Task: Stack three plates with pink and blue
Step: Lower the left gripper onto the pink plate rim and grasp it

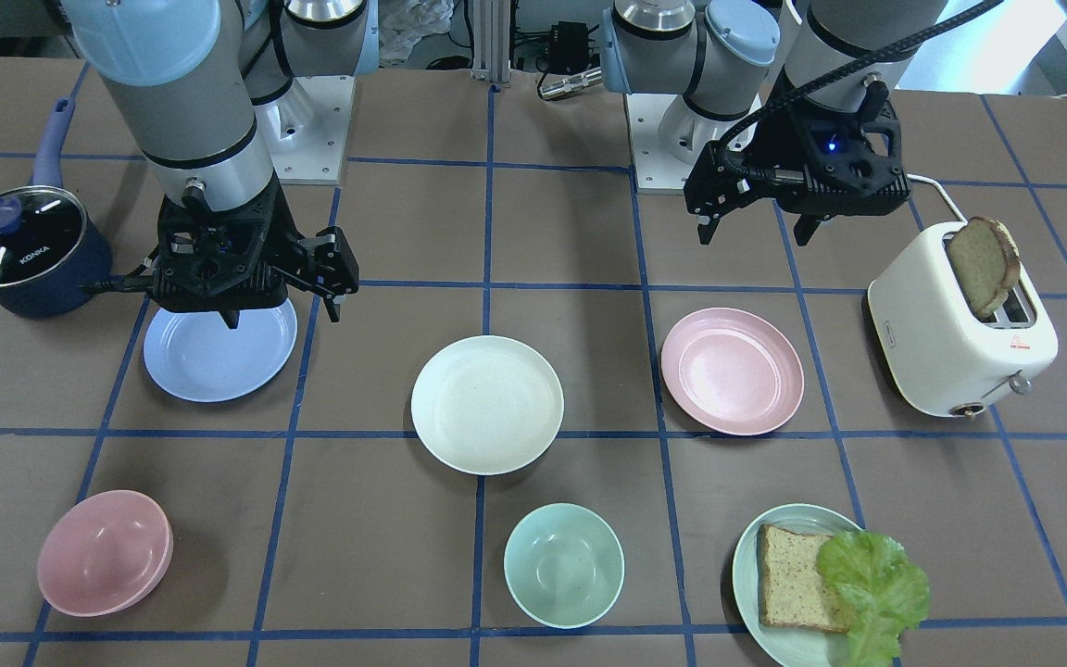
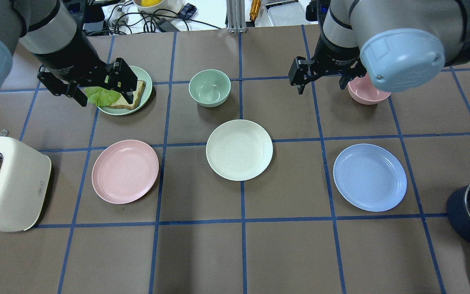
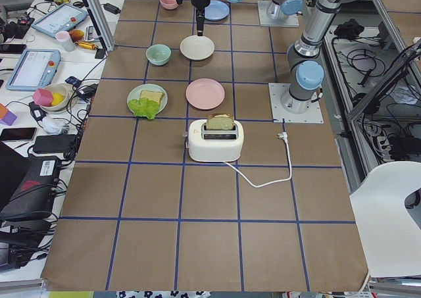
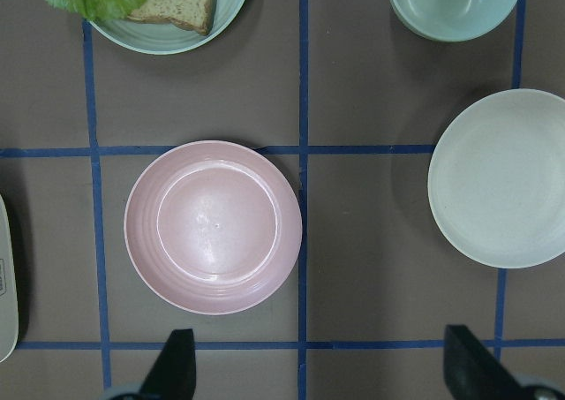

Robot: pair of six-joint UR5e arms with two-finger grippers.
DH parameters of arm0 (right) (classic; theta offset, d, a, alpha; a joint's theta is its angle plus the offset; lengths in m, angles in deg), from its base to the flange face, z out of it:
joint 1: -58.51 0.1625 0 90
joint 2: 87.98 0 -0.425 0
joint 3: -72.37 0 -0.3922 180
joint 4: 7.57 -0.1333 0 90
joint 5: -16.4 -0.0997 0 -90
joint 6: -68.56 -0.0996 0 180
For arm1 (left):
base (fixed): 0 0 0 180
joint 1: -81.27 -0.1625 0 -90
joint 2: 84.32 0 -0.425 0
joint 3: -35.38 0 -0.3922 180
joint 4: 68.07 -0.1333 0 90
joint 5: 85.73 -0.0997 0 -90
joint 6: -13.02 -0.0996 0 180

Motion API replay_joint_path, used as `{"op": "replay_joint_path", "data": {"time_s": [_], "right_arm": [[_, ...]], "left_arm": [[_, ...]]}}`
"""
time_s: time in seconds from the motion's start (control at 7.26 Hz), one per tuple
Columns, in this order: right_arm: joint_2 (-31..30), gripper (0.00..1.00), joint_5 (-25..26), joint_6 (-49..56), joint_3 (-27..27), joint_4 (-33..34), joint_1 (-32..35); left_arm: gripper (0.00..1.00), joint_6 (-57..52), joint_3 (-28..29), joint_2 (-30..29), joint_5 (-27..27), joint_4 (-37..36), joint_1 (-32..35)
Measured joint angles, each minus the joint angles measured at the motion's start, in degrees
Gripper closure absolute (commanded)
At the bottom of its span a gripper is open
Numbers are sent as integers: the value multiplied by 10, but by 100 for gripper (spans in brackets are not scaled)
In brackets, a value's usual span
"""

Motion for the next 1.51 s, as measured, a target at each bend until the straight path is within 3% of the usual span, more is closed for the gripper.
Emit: {"op": "replay_joint_path", "data": {"time_s": [0.96,1.24,1.51], "right_arm": [[-10,0,1,-6,-7,-1,-3],[-20,0,5,-5,-5,-8,-6],[-38,0,11,-3,-2,-22,-7]], "left_arm": [[0,2,-15,-10,0,3,-6],[0,5,-77,-25,5,-31,-10],[0,2,-174,-44,3,-141,-10]]}}
